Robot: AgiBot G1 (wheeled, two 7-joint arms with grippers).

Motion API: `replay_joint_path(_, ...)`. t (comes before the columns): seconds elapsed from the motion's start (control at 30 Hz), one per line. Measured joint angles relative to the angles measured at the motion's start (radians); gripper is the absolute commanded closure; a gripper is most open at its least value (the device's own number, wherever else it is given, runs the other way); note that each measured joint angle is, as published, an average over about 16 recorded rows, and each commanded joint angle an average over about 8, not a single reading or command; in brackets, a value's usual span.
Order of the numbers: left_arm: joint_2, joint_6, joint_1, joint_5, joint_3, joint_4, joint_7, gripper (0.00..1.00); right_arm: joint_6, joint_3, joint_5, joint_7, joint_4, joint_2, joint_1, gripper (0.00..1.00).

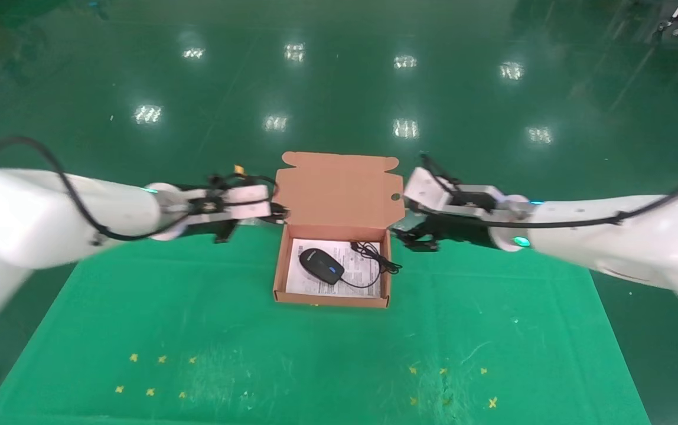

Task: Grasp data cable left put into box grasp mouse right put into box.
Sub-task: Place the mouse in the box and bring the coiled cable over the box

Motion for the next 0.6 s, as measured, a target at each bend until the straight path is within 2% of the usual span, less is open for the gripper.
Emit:
replay_joint_path(0.33, 0.152, -0.173, 0.031, -0.103, -0.004, 0.206, 0.118, 1.0, 0.03, -0.033, -0.065, 0.122, 0.211, 0.185, 0.002, 0.0)
replay_joint_path(0.6, 0.209, -0.242, 0.04, -0.24, 0.02, 0.293, 0.202, 1.0, 0.062, -0.069, -0.139, 0.247, 0.353, 0.285, 0.007, 0.0)
